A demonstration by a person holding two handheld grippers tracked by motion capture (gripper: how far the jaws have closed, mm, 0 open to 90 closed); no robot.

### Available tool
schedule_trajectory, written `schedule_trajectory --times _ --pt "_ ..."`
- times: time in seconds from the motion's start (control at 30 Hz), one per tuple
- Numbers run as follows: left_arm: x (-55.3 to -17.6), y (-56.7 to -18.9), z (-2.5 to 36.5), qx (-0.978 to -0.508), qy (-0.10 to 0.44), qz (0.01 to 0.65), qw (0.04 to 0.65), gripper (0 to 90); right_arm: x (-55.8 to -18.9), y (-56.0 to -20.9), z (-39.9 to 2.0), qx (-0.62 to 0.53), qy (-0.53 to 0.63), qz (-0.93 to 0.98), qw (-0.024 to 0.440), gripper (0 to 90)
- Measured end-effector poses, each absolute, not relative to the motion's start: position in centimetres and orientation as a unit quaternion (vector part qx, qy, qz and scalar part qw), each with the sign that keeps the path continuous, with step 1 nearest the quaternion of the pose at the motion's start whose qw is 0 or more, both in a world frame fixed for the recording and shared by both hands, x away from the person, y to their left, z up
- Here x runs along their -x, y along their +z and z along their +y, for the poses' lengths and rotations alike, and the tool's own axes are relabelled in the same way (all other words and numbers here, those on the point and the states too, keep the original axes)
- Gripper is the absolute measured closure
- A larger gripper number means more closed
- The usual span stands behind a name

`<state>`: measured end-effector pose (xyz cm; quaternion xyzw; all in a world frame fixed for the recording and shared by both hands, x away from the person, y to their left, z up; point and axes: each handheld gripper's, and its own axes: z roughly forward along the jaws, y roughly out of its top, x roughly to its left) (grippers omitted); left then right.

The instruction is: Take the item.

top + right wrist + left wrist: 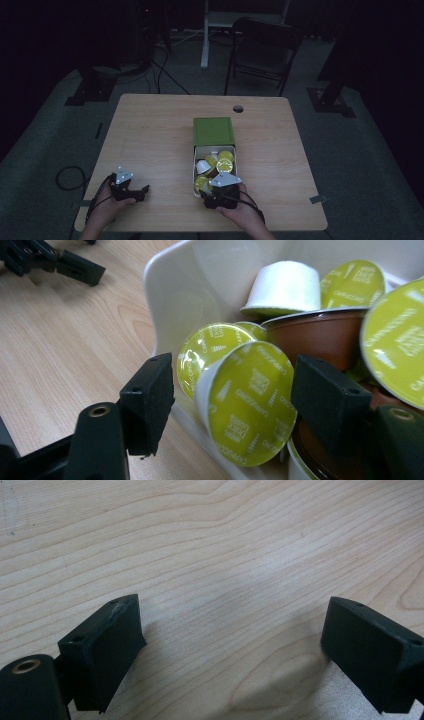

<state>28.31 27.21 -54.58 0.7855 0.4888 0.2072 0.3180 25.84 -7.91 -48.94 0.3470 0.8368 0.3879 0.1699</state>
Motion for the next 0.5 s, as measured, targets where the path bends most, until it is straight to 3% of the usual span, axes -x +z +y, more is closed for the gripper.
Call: schedule_trajectory --times 0.2,0.23,0.37,0.5 --pt "-28.31 -54.57 27.21 -0.786 0.207 0.489 0.318 10.1 -25.82 -49.37 -7.12 -0.347 0.373 0.839 0.191 41.6" --pt "-28.31 -54.58 27.2 -0.785 0.207 0.489 0.319 10.1 -26.02 -49.57 -7.08 -0.348 0.37 0.841 0.19 47.2" --pt "-28.31 -54.58 27.2 -0.785 0.207 0.489 0.319 10.1 -26.15 -49.65 -7.05 -0.35 0.37 0.84 0.184 47.7" --pt "-28.31 -54.57 27.21 -0.786 0.207 0.489 0.318 10.1 -26.22 -49.15 -7.06 -0.328 0.366 0.851 0.186 54.1"
